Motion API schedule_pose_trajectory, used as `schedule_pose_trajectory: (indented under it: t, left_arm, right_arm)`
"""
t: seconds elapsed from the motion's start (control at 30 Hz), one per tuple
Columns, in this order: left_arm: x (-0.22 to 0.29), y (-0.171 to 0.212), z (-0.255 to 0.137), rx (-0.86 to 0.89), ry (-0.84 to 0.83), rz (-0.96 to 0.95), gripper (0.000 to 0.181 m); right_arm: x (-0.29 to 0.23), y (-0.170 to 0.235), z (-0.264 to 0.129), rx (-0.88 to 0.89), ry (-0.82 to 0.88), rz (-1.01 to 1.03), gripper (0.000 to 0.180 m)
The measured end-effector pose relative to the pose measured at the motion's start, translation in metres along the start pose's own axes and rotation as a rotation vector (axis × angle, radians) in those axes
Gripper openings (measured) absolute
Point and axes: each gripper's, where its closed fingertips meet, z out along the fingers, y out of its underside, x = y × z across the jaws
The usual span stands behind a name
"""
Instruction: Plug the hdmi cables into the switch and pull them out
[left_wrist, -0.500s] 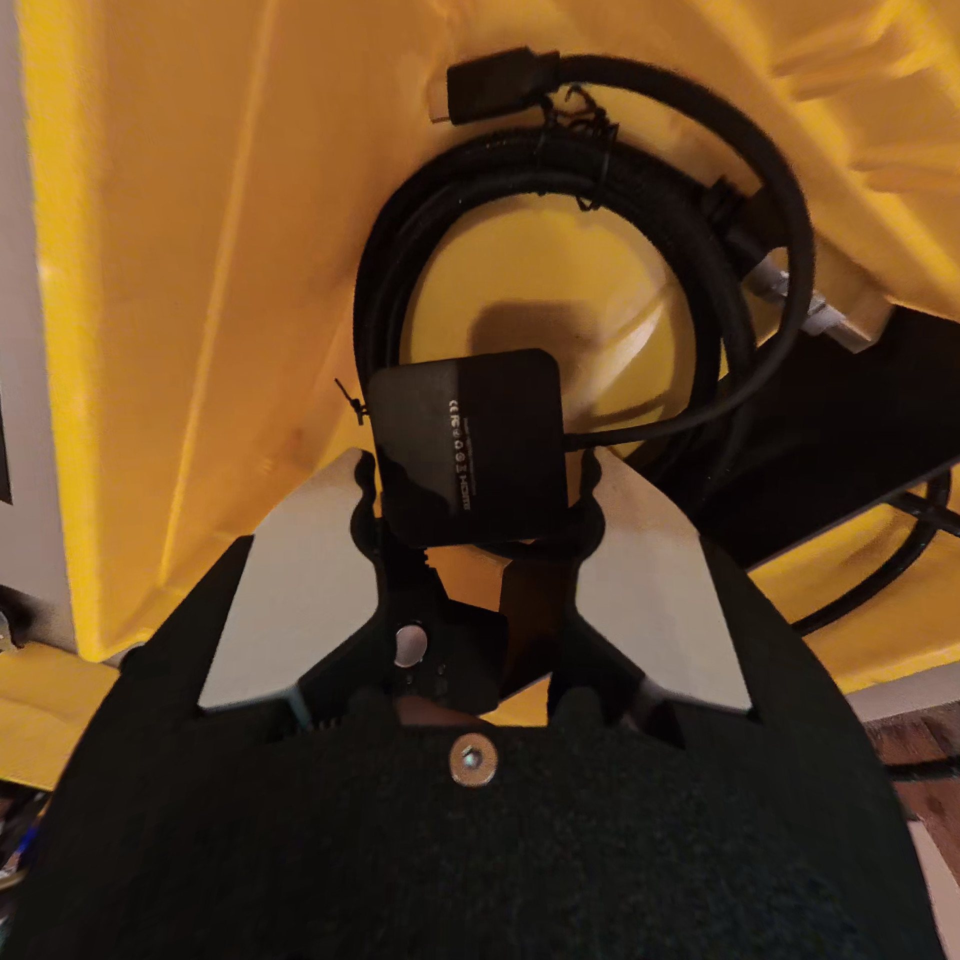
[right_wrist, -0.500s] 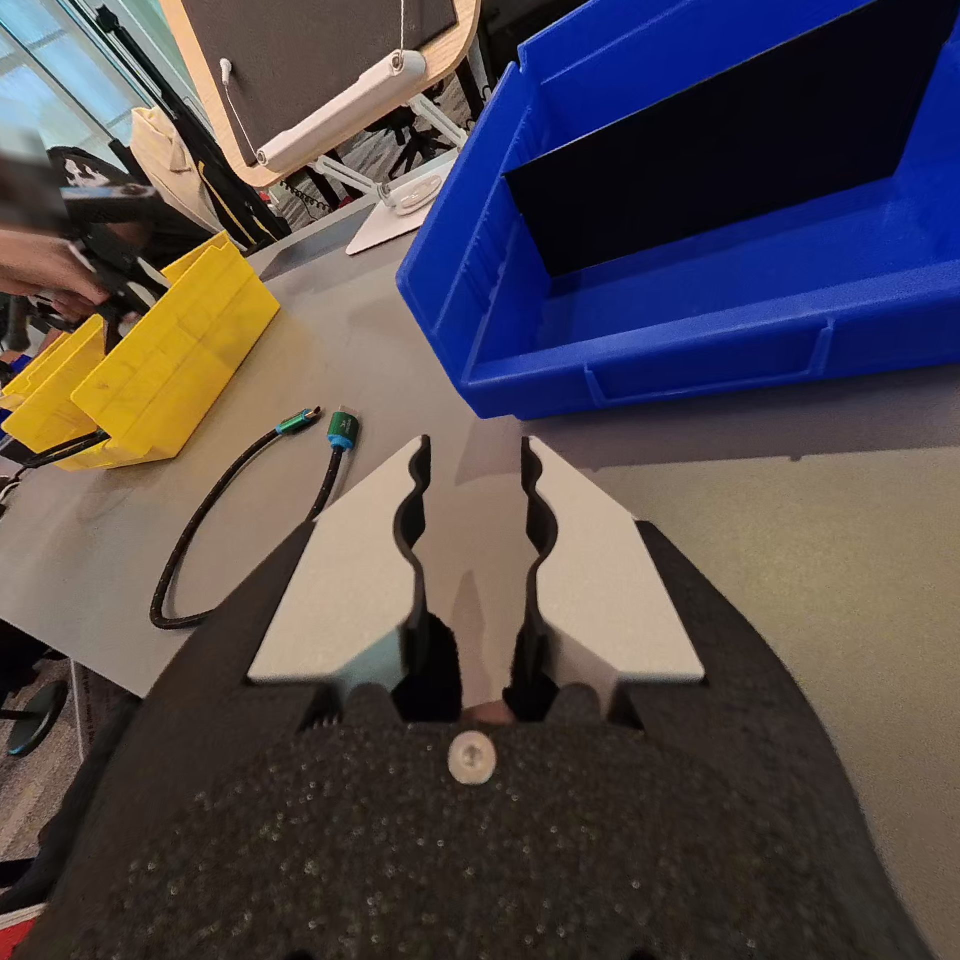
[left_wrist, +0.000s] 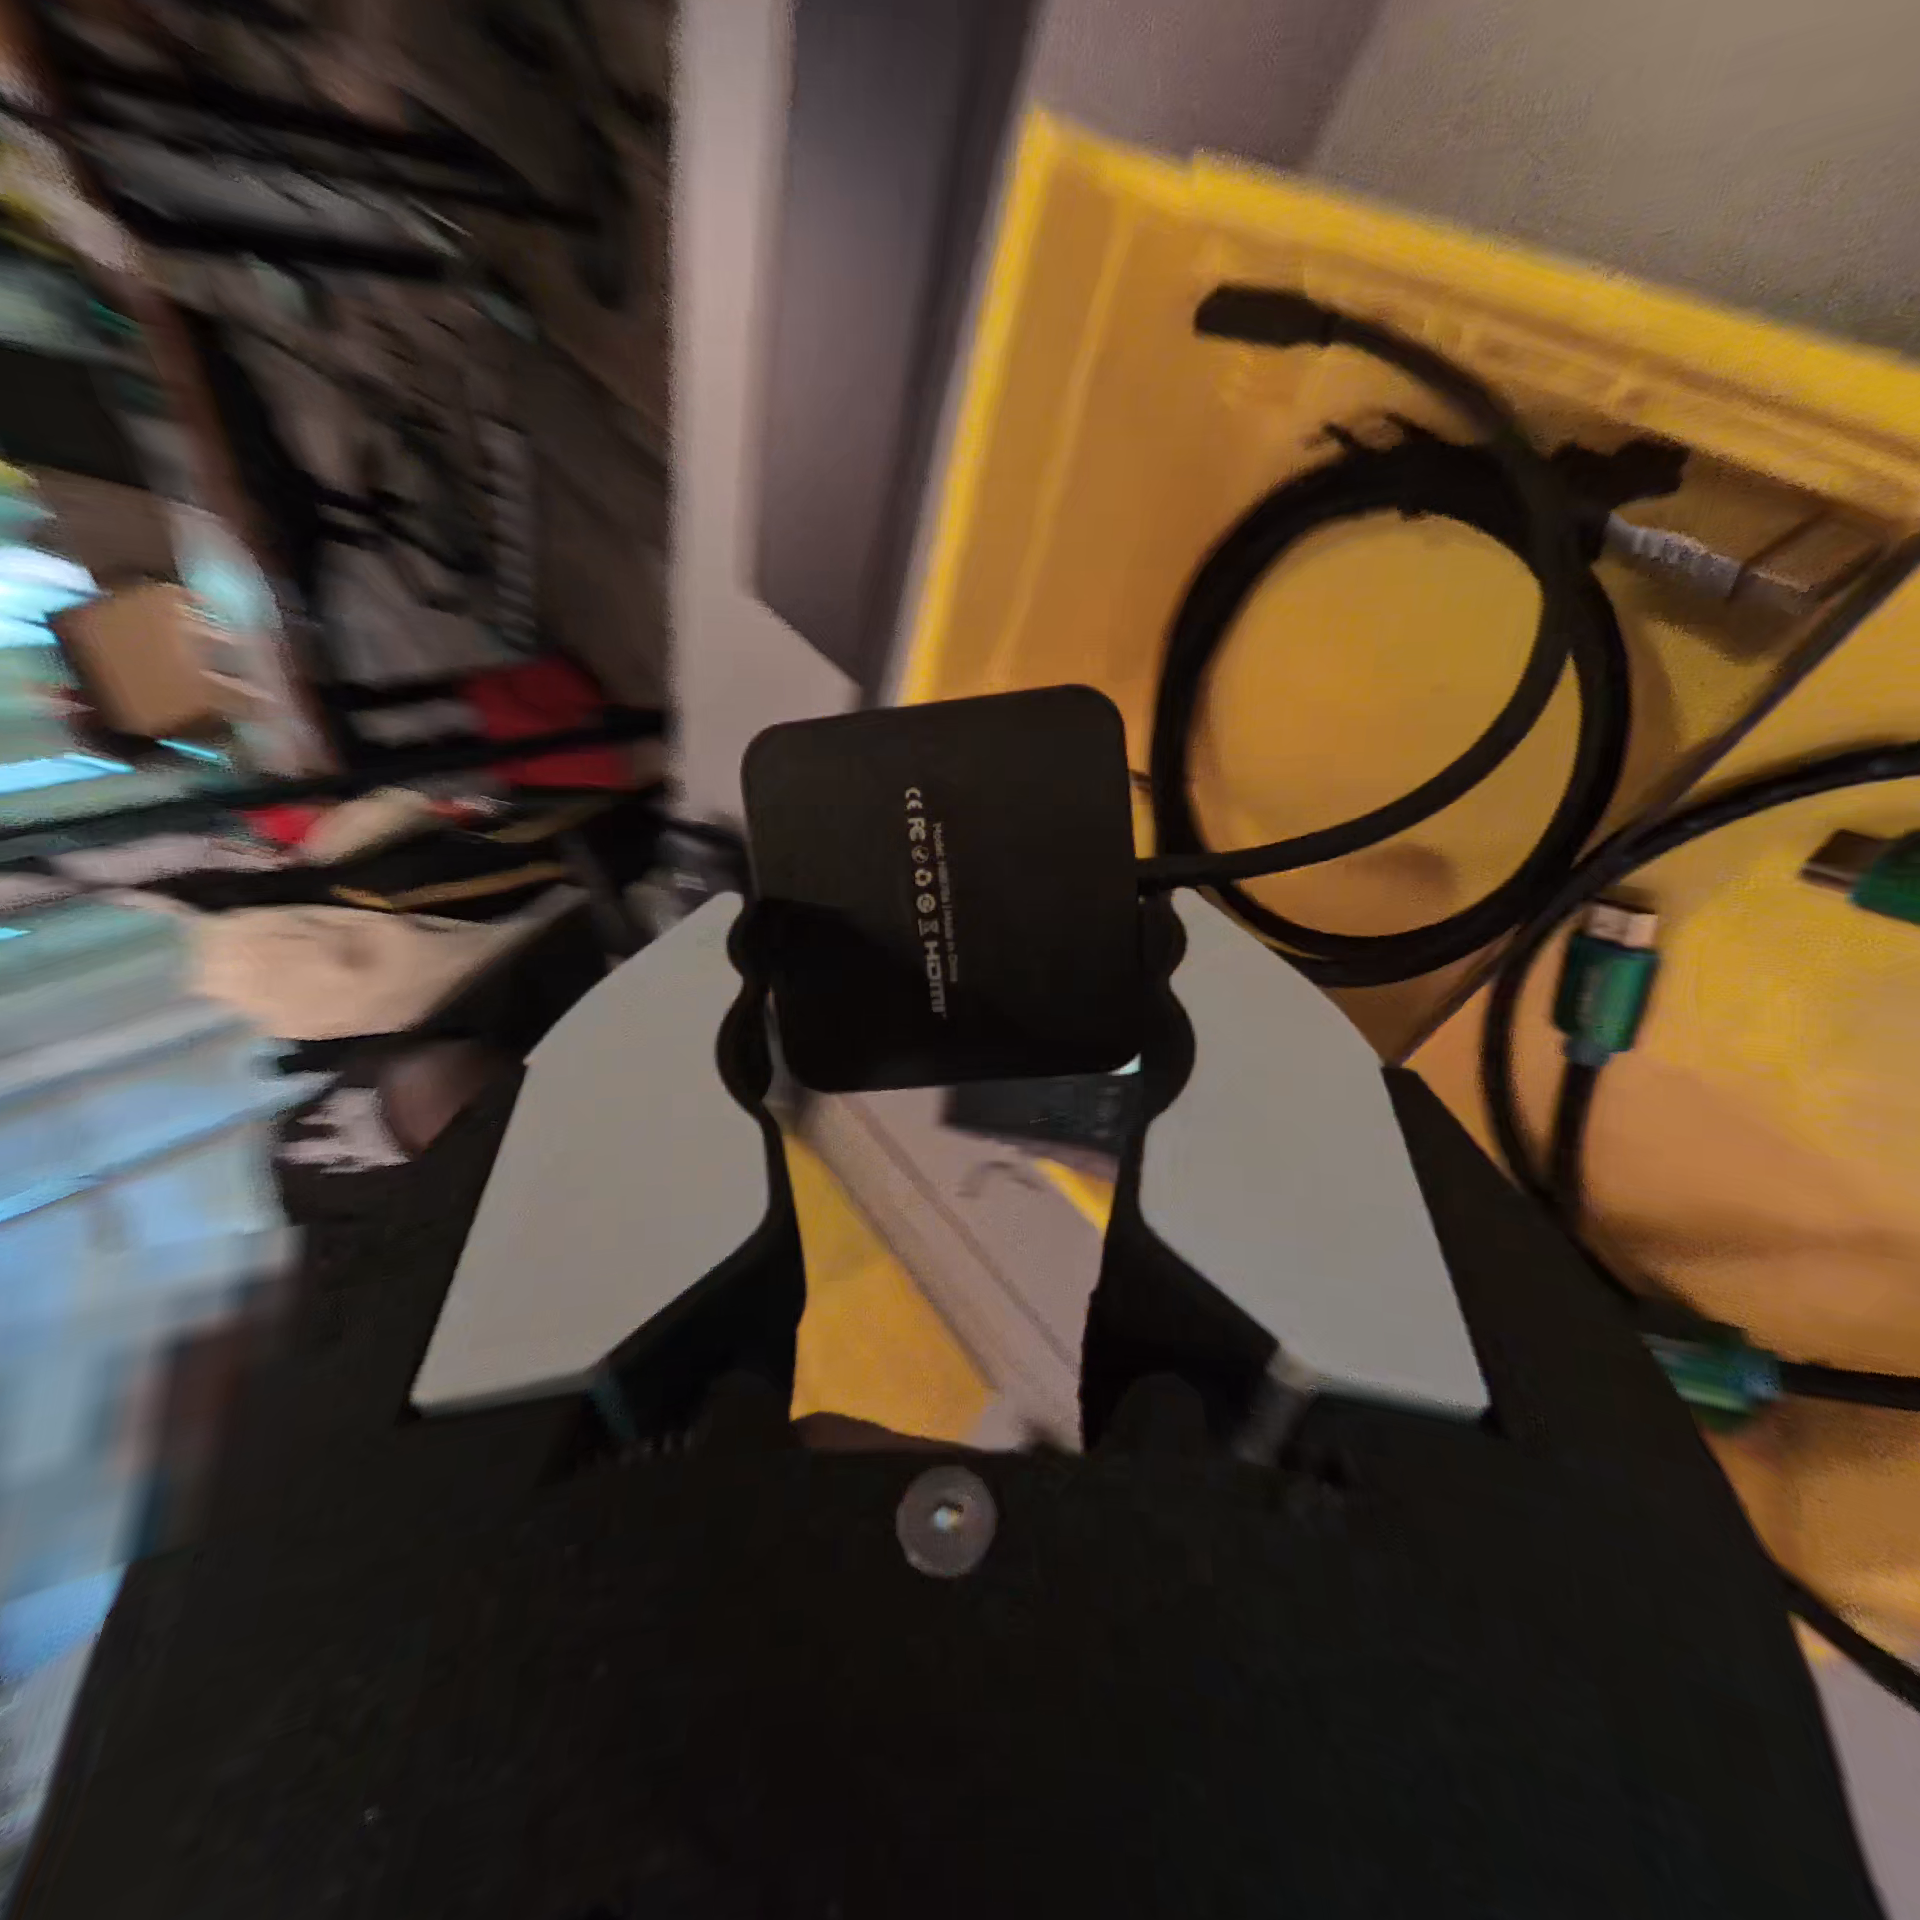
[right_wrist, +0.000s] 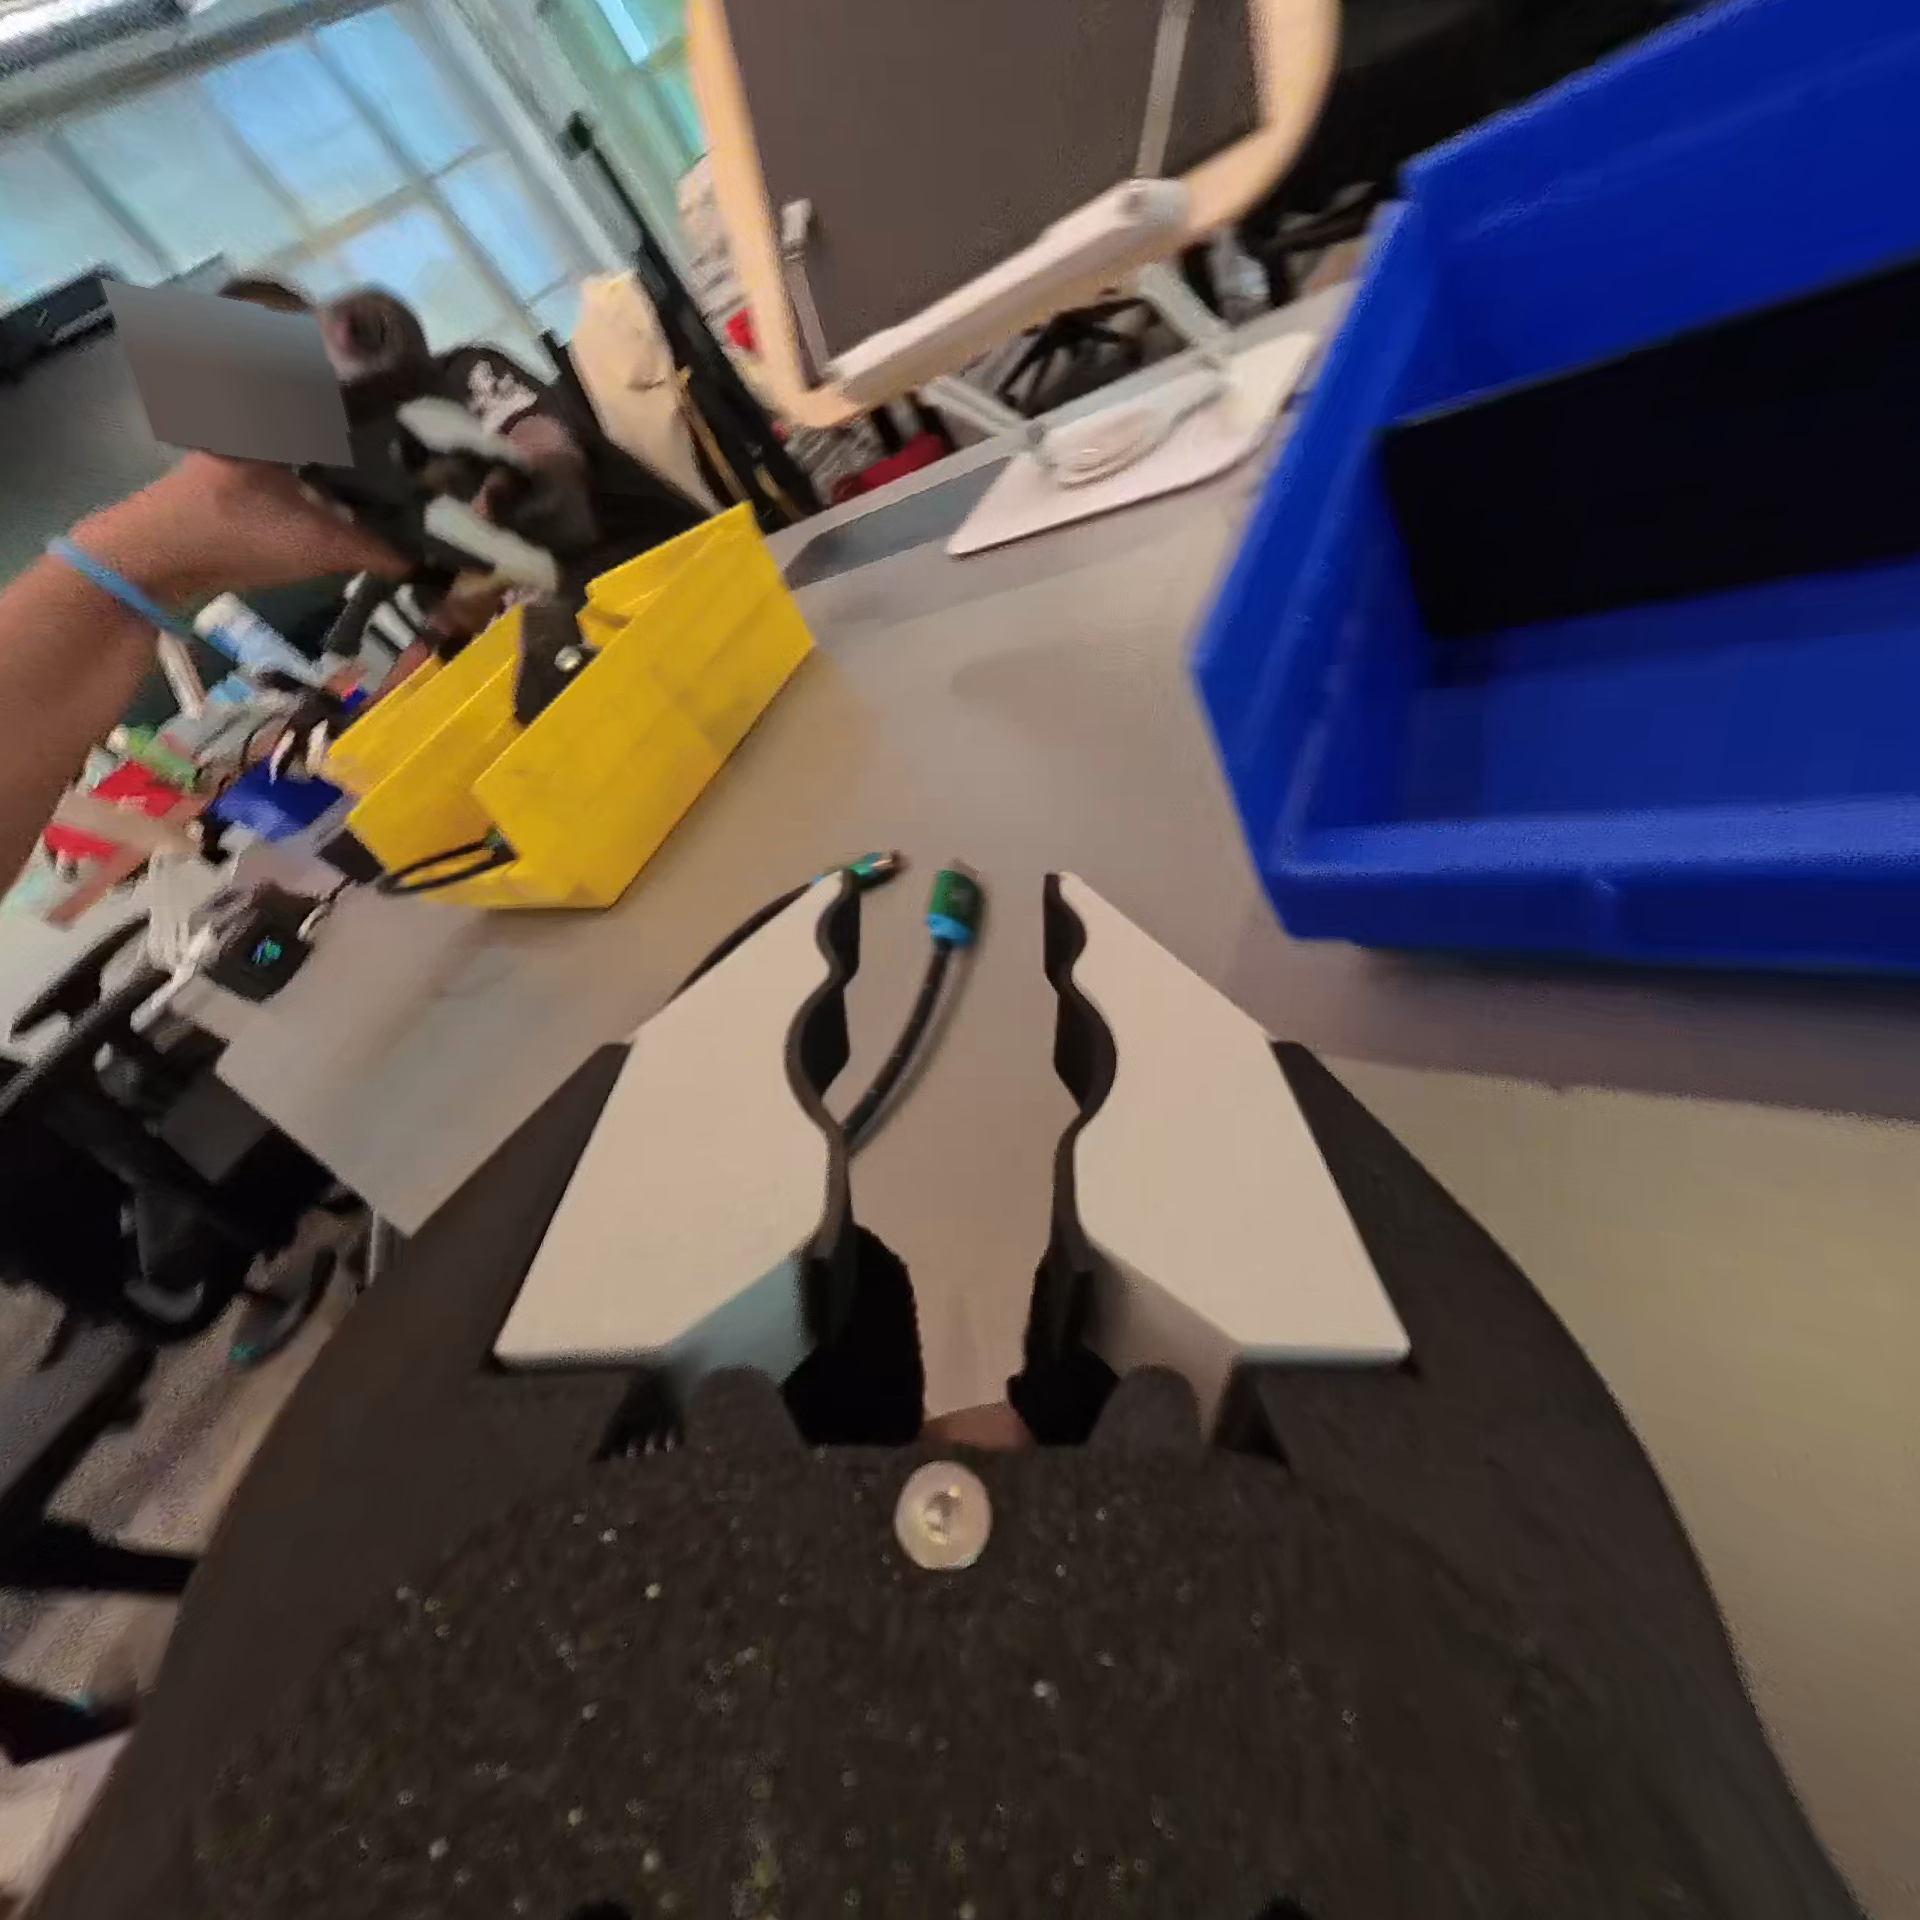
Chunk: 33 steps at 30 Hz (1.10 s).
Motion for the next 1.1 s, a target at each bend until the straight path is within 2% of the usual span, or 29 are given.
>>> schedule_pose_trajectory:
  t: [0.17, 0.27, 0.37, 0.5, 0.6, 0.67, 0.7, 0.73, 0.8, 0.87, 0.93, 1.03, 1.1]
  left_arm:
    - [-0.022, -0.038, -0.113, 0.093, -0.463, 0.287, 0.069]
    - [-0.002, -0.073, -0.180, 0.217, -0.632, 0.400, 0.069]
    - [0.039, -0.106, -0.230, 0.296, -0.767, 0.583, 0.069]
    - [0.111, -0.141, -0.261, 0.397, -0.842, 0.829, 0.070]
    - [0.146, -0.157, -0.272, 0.468, -0.888, 0.928, 0.070]
    - [0.162, -0.162, -0.276, 0.508, -0.885, 0.947, 0.070]
    - [0.169, -0.163, -0.278, 0.526, -0.877, 0.948, 0.069]
    - [0.174, -0.164, -0.278, 0.541, -0.861, 0.940, 0.069]
    - [0.185, -0.162, -0.277, 0.615, -0.764, 0.881, 0.069]
    - [0.192, -0.158, -0.285, 0.742, -0.613, 0.707, 0.064]
    - [0.197, -0.153, -0.295, 0.891, -0.360, 0.387, 0.046]
    - [0.198, -0.150, -0.313, 1.114, 0.127, -0.251, 0.049]
    - [0.192, -0.148, -0.311, 1.211, 0.359, -0.577, 0.047]
  right_arm:
    - [-0.083, -0.011, 0.037, -0.069, -0.267, -0.152, 0.039]
    - [-0.128, -0.028, 0.058, -0.072, -0.413, -0.243, 0.048]
    - [-0.152, -0.061, 0.077, -0.012, -0.425, -0.344, 0.049]
    - [-0.194, -0.080, 0.088, -0.014, -0.551, -0.407, 0.049]
    - [-0.216, -0.055, 0.092, -0.141, -0.665, -0.477, 0.049]
    - [-0.215, -0.041, 0.099, -0.171, -0.650, -0.524, 0.046]
    - [-0.215, -0.036, 0.100, -0.167, -0.653, -0.541, 0.035]
    - [-0.218, -0.029, 0.094, -0.171, -0.711, -0.566, 0.016]
    - [-0.216, -0.019, 0.090, -0.177, -0.757, -0.564, 0.013]
    - [-0.210, -0.018, 0.085, -0.147, -0.793, -0.490, 0.013]
    - [-0.190, -0.024, 0.086, -0.073, -0.774, -0.413, 0.013]
    - [-0.172, -0.037, 0.070, 0.085, -0.876, -0.284, 0.013]
    - [-0.162, -0.045, 0.062, 0.164, -0.919, -0.191, 0.013]
